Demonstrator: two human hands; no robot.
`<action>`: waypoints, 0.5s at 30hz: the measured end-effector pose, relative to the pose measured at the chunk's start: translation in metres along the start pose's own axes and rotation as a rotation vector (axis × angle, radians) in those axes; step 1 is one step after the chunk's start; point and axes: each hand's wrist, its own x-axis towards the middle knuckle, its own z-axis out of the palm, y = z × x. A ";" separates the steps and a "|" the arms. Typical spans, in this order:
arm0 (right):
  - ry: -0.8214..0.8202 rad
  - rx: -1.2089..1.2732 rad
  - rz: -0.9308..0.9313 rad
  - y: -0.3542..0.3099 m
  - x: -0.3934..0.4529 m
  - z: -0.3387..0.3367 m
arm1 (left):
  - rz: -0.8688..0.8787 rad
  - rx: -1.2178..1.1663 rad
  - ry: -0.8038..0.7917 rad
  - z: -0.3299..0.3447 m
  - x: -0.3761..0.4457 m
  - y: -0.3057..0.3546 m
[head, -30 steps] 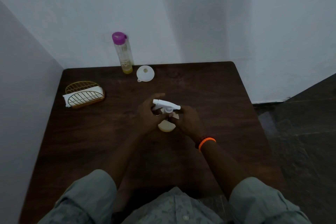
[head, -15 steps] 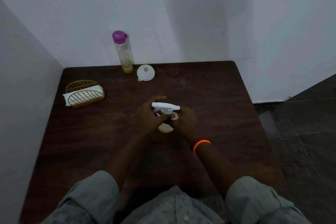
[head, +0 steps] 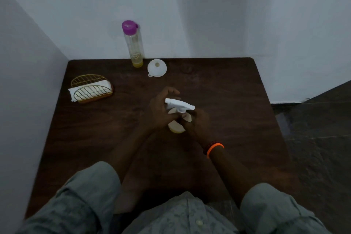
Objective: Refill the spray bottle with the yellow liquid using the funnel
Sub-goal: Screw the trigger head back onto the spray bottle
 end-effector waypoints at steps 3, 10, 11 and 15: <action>-0.021 -0.018 -0.033 0.001 0.003 -0.002 | 0.033 0.012 -0.026 -0.002 0.004 -0.001; -0.007 -0.072 -0.053 -0.004 0.009 -0.006 | 0.023 0.023 -0.070 -0.007 0.014 -0.002; -0.014 -0.090 -0.053 -0.006 0.009 -0.007 | 0.017 0.013 -0.075 -0.007 0.014 -0.001; -0.048 -0.154 -0.047 -0.018 0.012 -0.011 | 0.010 -0.060 -0.066 -0.007 0.006 0.001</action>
